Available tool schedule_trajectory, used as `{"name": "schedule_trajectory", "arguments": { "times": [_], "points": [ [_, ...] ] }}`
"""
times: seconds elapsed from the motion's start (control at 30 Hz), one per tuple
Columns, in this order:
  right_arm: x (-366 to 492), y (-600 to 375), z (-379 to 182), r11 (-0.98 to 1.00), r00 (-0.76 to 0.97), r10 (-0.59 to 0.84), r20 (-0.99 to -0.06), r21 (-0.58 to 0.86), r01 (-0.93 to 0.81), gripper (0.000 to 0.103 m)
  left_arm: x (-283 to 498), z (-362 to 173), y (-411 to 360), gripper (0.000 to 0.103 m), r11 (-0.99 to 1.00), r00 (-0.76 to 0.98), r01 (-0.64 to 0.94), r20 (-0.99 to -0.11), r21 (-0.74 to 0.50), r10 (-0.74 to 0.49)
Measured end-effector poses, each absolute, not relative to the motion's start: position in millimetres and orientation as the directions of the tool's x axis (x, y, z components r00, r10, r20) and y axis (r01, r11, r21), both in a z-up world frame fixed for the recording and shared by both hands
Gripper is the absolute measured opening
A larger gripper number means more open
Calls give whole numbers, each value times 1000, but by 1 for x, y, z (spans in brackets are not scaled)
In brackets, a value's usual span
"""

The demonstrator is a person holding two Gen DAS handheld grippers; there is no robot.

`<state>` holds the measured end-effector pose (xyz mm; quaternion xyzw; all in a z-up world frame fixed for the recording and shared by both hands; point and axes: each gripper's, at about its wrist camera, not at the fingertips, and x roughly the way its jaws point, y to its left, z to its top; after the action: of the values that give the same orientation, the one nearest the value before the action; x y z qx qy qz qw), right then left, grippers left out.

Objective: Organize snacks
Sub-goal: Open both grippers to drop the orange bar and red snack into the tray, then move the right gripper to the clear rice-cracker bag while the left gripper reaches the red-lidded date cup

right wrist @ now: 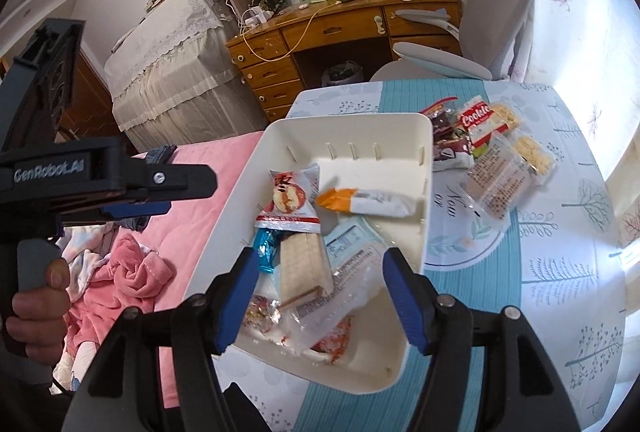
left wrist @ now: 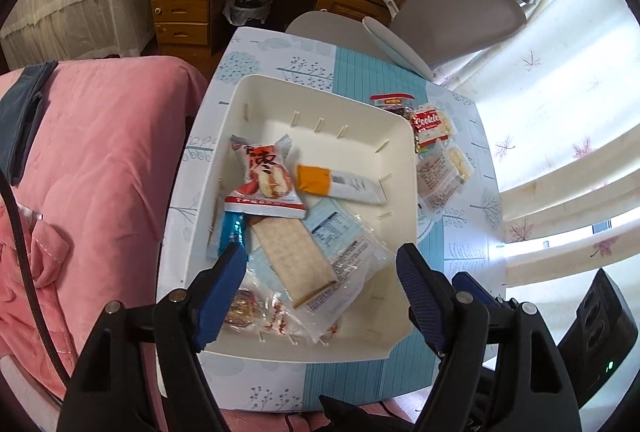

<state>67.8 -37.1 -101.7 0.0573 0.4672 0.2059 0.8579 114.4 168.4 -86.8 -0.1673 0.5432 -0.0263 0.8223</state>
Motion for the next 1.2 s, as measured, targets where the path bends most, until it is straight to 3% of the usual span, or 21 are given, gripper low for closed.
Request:
{"name": "schedule_trajectory", "arguments": {
  "times": [0.7,0.9,0.97,1.2],
  "points": [
    [110,-186,-125,866,316,498,-807,443,-234,65,130,-75,46,76,947,445,-206,-886,-246,-133],
    [131,-219,-135,847,304,531,-791,511,-148,80,156,-58,30,77,956,450,-200,-887,-214,-104],
    [137,-224,-140,835,299,545,-783,537,-117,81,168,-51,27,81,964,452,-184,-888,-192,-90],
    [164,-232,-162,729,252,643,-724,679,91,81,220,-37,30,82,980,414,-125,-906,-157,-92]
  ]
}}
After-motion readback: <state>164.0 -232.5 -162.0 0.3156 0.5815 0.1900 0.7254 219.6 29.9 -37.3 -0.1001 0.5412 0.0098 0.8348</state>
